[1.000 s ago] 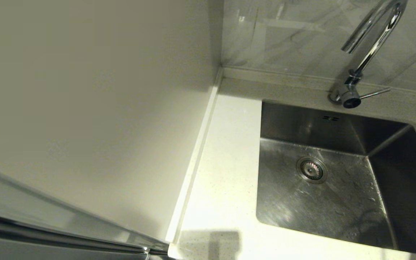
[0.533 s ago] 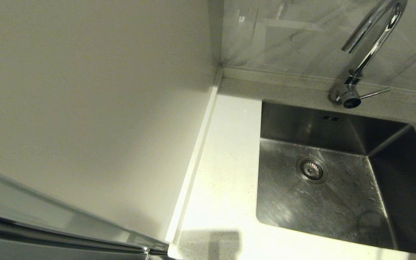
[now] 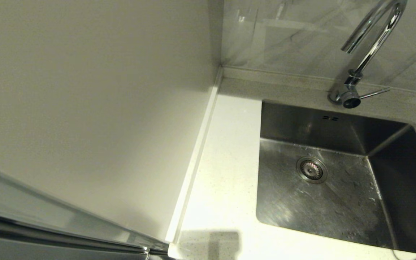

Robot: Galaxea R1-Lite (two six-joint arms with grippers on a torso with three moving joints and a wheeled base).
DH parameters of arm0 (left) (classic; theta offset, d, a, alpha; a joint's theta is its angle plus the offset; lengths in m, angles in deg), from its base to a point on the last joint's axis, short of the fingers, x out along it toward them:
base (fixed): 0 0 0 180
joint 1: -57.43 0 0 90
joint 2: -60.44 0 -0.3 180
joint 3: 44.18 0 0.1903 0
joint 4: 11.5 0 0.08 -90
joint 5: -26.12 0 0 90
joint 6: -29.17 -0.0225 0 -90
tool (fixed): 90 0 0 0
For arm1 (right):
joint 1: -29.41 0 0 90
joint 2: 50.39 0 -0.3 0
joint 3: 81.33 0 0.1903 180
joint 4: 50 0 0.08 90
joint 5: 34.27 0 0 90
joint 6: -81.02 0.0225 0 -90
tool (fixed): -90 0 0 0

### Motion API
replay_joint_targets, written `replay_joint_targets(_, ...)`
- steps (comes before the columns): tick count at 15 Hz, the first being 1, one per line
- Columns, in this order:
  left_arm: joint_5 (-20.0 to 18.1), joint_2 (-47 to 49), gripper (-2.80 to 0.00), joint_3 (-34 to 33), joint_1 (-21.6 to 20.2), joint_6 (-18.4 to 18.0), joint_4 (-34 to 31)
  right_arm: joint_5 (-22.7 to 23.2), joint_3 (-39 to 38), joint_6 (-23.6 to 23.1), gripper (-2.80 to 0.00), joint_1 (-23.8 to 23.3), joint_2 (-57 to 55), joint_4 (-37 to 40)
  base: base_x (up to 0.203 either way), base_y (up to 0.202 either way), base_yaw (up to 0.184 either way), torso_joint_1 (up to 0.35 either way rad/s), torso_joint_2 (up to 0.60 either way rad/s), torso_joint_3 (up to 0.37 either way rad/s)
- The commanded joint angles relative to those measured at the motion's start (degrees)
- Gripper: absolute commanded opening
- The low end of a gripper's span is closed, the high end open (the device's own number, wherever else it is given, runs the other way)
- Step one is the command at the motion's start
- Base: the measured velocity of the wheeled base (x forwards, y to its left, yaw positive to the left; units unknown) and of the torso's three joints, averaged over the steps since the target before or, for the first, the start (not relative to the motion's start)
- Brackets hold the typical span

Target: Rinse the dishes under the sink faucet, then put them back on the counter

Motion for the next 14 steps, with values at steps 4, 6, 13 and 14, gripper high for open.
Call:
replay_joint_targets(4,-0.05,-0.18,-2.8,0.0,-0.02,0.03,0.02,0.35,-0.42,2.73,0.0,18.1,11.38,-9.17,0.0,0.0,0.0,0.0,0.0,0.0)
replay_joint_targets(6,-0.05,-0.18,-2.8,0.0,0.05,0.03,0.02,-3.34,0.6,3.68,0.0,24.73,12.51,-10.96,0.0,0.0,0.0,0.0,0.0,0.0)
replay_joint_targets(13,0.02,-0.18,-2.8,0.0,0.05,0.03,0.02,-9.28,7.78,11.81,-2.8,33.78,14.84,-9.16,0.0,0.0,0.0,0.0,0.0,0.0)
replay_joint_targets(14,0.0,-0.18,-2.8,0.0,0.06,0.03,0.02,-9.12,7.31,14.04,-2.8,34.59,16.85,-8.24,0.0,0.0,0.0,0.0,0.0,0.0)
